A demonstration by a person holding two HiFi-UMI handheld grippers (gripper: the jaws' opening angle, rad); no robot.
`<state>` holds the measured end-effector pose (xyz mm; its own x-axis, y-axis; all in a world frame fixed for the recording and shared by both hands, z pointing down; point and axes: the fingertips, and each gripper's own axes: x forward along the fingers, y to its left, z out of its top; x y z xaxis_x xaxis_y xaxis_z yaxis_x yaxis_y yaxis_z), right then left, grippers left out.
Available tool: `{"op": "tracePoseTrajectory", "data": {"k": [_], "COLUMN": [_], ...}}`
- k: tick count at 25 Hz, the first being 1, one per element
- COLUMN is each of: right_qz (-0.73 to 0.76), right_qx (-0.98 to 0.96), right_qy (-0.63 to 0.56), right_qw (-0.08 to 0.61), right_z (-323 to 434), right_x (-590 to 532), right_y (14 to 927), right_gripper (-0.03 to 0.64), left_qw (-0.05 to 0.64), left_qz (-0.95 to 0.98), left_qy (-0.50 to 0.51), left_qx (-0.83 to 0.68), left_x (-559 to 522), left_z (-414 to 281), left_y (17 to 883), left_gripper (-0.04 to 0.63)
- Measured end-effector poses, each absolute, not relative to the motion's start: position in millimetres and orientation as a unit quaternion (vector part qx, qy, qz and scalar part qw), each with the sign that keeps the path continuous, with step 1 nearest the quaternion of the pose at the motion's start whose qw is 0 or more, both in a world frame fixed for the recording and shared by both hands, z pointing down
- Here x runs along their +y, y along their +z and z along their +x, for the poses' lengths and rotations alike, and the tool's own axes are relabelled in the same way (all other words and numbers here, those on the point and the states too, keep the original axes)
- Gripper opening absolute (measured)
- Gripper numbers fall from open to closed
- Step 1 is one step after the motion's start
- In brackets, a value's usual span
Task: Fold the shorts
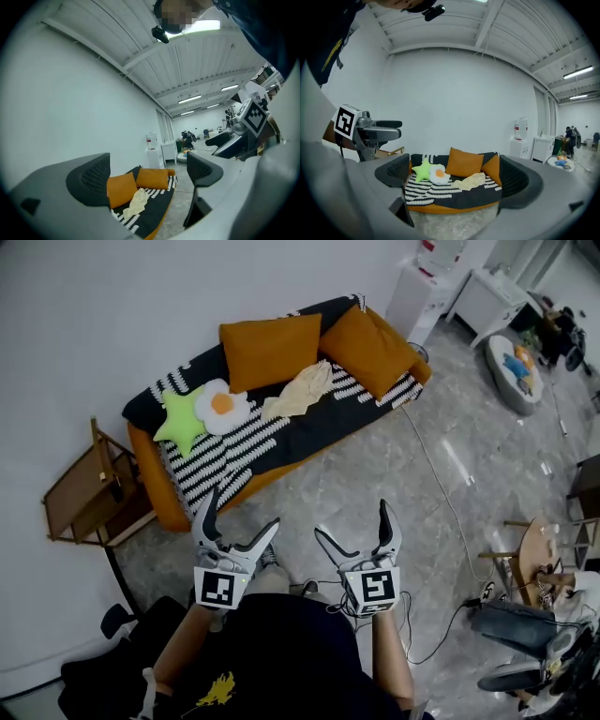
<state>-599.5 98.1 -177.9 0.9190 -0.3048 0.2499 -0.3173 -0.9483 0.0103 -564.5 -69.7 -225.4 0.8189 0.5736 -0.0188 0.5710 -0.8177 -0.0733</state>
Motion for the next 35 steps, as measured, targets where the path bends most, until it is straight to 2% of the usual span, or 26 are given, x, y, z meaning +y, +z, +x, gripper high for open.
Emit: {"op": "tracePoseTrajectory", "data": {"k": [4, 8, 9, 16, 22, 28, 35], "right_qz": [0.981, 0.981, 0.981, 0.976, 0.971, 0.959, 0.953], "right_qx": [-0.134, -0.117, -0.113, -0.092, -0.102, -0.149, -0.144], "right_qy": [0.134, 0.145, 0.148, 0.178, 0.193, 0.227, 0.261], "right_qw": [0.034, 0.048, 0.056, 0.083, 0.095, 0.082, 0.049], "right_z": [-557, -517, -510, -472, -404, -304, -118], "right_x": [70, 33, 24, 3, 3, 36, 167], "right_y": [-184, -188, -188, -167, -149, -96, -30], "right_gripper": [0.597, 0.592, 0.588, 0.525, 0.484, 0.423, 0.383], "left_qw": [0.024, 0.121, 0.125, 0.105, 0.101, 0.121, 0.148], "left_qz": [-0.95, -0.922, -0.918, -0.917, -0.921, -0.92, -0.915], "left_qy": [0.022, 0.021, 0.018, 0.001, -0.027, -0.057, -0.107], "left_qx": [-0.312, -0.367, -0.375, -0.385, -0.375, -0.367, -0.361], "left_x": [-103, -129, -137, -169, -175, -140, -33], "left_z": [-518, -477, -467, -415, -361, -266, -94], "left_y": [-223, -203, -196, -168, -143, -108, -56], "left_gripper": [0.508, 0.506, 0.506, 0.506, 0.506, 0.506, 0.506]}}
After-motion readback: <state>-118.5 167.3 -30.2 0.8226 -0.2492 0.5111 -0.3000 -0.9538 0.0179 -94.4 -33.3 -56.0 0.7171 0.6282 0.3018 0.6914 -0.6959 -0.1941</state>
